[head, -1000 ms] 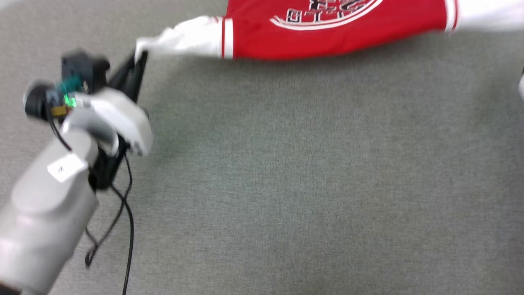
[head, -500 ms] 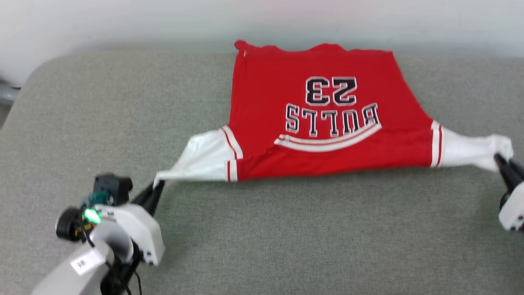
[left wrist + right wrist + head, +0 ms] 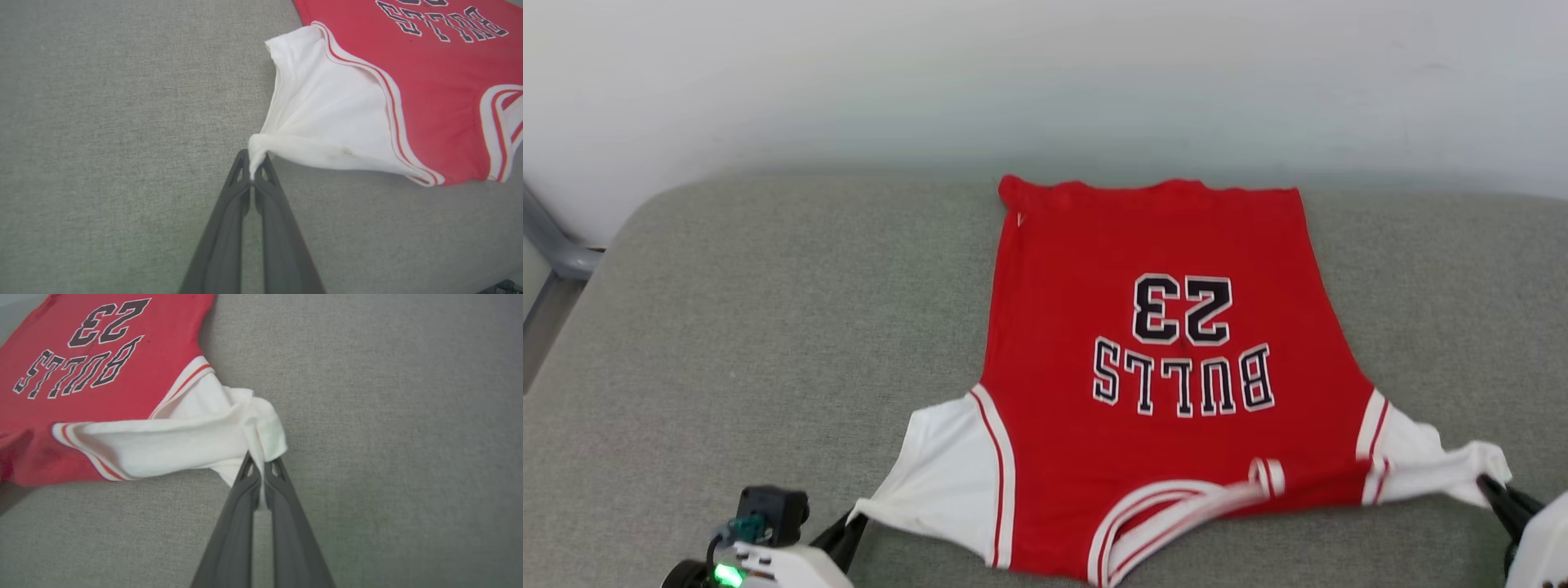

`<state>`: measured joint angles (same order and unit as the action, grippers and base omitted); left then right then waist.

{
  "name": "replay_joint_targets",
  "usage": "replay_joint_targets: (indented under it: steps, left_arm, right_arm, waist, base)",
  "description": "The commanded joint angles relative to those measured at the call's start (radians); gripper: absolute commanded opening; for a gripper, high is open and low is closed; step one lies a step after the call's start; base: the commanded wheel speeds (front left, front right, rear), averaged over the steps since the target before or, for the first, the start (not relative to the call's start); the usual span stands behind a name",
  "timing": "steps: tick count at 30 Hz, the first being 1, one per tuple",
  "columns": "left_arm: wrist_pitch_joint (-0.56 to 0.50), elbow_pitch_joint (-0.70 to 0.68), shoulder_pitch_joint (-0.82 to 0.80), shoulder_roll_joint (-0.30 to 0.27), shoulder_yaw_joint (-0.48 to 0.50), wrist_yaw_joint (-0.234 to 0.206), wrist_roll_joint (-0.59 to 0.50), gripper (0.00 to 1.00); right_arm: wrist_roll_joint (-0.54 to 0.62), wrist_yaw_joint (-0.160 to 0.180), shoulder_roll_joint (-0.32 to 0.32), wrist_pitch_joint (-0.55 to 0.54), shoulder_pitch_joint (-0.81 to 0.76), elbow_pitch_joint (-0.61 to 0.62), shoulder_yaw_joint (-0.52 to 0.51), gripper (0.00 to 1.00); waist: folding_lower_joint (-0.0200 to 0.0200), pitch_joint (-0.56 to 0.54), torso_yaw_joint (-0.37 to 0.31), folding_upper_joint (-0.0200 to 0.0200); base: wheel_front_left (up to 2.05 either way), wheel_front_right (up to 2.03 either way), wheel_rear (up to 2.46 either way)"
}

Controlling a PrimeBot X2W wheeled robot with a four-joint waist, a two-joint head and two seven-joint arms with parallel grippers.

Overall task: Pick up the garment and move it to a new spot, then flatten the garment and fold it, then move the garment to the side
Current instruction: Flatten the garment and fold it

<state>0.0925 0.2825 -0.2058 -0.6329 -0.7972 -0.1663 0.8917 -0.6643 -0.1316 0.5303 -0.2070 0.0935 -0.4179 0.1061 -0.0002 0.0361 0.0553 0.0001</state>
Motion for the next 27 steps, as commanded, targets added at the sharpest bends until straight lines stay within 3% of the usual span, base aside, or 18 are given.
replay_joint_targets:
  steps: [1,12,18,19,20,21,27]
  left_arm:
    - [-0.001,-0.005,0.021,-0.014,0.001,-0.007,0.003,0.00]
    - [-0.042,-0.109,0.127,-0.068,-0.009,-0.036,0.047,0.00]
    - [-0.082,-0.153,0.128,-0.082,-0.024,-0.024,0.053,0.00]
    - [-0.090,-0.164,0.122,-0.087,-0.030,-0.023,0.045,0.00]
    - [-0.098,-0.175,0.116,-0.092,-0.034,-0.024,0.041,0.00]
    - [-0.108,-0.189,0.111,-0.096,-0.040,-0.024,0.038,0.00]
    - [-0.192,-0.309,0.088,-0.121,-0.053,-0.024,0.052,0.00]
  right_arm:
    - [-0.008,0.002,0.010,-0.008,-0.026,0.009,-0.011,0.00]
    - [-0.050,0.002,0.015,-0.121,-0.250,0.142,-0.093,0.00]
    - [-0.029,0.002,0.006,-0.153,-0.281,0.181,-0.114,0.00]
    - [-0.026,0.002,0.002,-0.156,-0.276,0.187,-0.120,0.27]
    - [-0.022,0.002,0.001,-0.163,-0.269,0.194,-0.124,0.72]
    - [-0.033,0.002,-0.005,-0.178,-0.264,0.199,-0.125,1.00]
    - [-0.115,0.001,0.015,-0.258,-0.225,0.297,-0.151,1.00]
  waist:
    - [0.0002,-0.016,0.004,-0.0001]
    - [0.0002,-0.035,0.023,-0.0001]
    - [0.0002,-0.025,0.024,-0.0001]
    - [0.0002,-0.022,0.023,-0.0001]
    - [0.0002,-0.019,0.023,-0.0001]
    - [0.0002,-0.014,0.022,-0.0001]
    - [0.0002,0.029,0.034,-0.0001]
  base:
    - [0.00,0.00,0.00]
    - [0.00,0.00,0.00]
    - [0.00,0.00,0.00]
    - [0.00,0.00,0.00]
    - [0.00,0.00,0.00]
    - [0.00,0.00,0.00]
    - [0.00,0.00,0.00]
